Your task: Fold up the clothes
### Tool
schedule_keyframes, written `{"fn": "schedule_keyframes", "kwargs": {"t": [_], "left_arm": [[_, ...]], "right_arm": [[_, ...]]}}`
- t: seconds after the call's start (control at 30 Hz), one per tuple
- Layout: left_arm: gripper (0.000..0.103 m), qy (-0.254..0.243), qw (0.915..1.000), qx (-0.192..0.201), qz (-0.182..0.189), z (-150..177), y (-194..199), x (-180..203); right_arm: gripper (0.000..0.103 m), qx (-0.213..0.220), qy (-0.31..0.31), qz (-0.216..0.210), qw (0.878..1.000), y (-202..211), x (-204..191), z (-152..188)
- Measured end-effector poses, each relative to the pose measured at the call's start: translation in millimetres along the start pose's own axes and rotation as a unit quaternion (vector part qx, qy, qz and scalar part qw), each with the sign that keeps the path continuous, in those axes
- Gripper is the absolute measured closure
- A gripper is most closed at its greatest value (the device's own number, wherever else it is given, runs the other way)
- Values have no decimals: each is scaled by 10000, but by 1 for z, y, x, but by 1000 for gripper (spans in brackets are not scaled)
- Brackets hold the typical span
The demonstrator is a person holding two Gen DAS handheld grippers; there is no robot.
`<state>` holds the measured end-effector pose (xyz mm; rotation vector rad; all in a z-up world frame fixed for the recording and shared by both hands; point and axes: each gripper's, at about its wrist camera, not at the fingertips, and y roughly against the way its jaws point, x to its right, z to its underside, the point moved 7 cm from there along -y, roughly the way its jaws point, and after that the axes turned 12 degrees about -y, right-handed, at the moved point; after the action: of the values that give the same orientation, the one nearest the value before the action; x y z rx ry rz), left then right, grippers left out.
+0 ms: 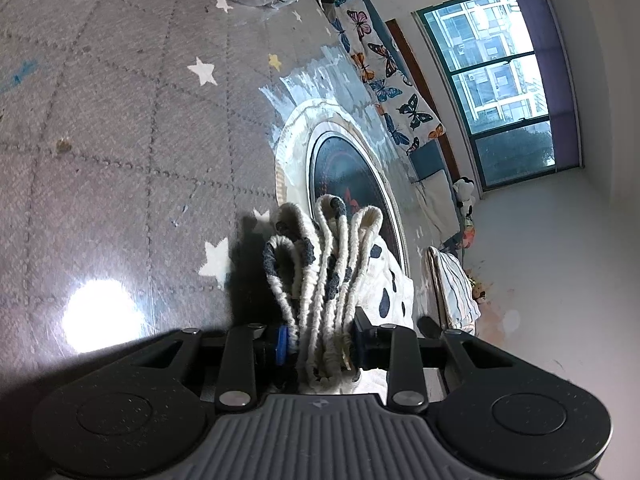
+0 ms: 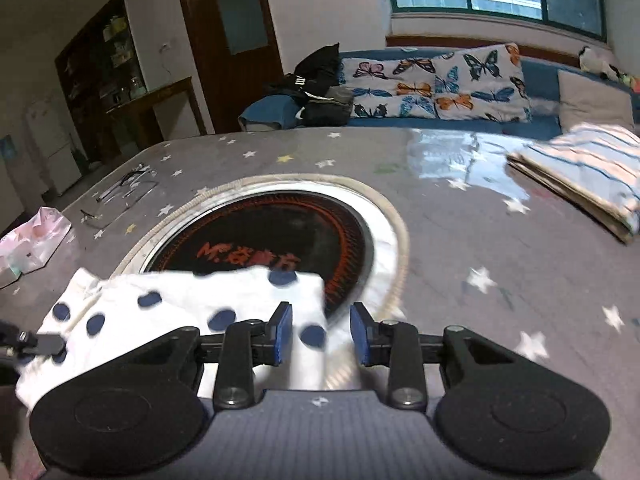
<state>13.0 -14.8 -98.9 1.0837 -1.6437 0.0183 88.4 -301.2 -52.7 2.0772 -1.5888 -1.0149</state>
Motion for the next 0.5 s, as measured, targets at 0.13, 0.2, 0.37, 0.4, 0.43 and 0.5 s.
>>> {"fn": "schedule_keyframes", "kwargs": {"t": [0.13,0.2,0.37,0.4,0.43,0.5], "left_arm": [[70,-40,10000,-29,20,-1,-1,-1],[70,-30,10000,-43,30,-1,0,-2],[70,-91,9999,-73,-2,-4,0,-3],[70,-112,9999,-78,-9,-4,0,-3],[70,-130,9999,-82,-14,-4,1,-3],[70,-166,9998,-89,-25,-3,1,-3]], "right_arm": [[71,-179,-194,-129,9996,13,8,16],[71,-261,-311,-216,9989,17,8,26],[70,-115,-575,-320,9978,19,7,36],[70,-97,-611,-348,9975,20,6,37],[70,-79,-644,-376,9972,20,5,38],[70,-50,-656,-392,9971,20,2,38]]}}
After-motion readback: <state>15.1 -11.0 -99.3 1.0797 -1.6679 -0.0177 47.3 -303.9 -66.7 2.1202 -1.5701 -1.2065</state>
